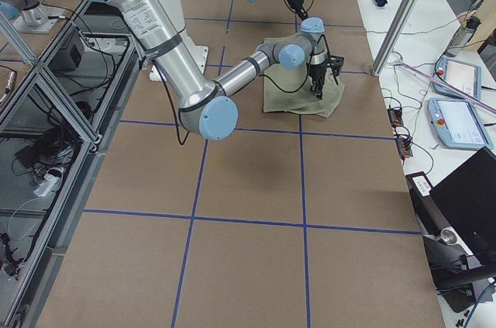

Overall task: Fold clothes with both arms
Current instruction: 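Lift the hem with both grippers and fold it toward the collar, then release the hem at the collar and raise both grippers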

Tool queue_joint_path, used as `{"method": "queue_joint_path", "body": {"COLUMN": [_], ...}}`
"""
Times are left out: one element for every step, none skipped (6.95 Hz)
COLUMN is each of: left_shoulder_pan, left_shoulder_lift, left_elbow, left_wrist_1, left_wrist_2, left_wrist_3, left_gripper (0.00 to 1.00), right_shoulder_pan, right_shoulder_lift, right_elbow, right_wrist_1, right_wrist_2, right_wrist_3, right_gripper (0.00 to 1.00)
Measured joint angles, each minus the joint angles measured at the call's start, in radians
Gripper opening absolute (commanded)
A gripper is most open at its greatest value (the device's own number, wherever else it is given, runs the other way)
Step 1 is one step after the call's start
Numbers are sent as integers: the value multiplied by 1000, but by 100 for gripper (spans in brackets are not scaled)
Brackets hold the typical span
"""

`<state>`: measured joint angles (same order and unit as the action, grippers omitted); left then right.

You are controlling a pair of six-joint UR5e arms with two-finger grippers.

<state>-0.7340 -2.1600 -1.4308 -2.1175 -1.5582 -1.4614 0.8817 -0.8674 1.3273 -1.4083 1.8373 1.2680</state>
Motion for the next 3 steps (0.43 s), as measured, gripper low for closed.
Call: {"method": "queue_joint_path", "body": {"left_shoulder_pan": [-2,-2,-2], "left_shoulder_lift": [-22,-40,-51], "left_elbow": [47,79,105], "left_wrist_1": [-25,-37,-51], "left_wrist_2": [16,22,25], "left_wrist_3": [0,0,0], "left_gripper": [0,0,3], "right_shoulder_pan": [2,3,3], "right_shoulder_lift": [18,24,27], "right_elbow": [-66,-98,-115], "right_wrist_1": [55,81,92], "right_wrist_2": [-1,-1,-1], "right_wrist_3": [-1,-2,-3], "right_gripper": [0,0,34]}}
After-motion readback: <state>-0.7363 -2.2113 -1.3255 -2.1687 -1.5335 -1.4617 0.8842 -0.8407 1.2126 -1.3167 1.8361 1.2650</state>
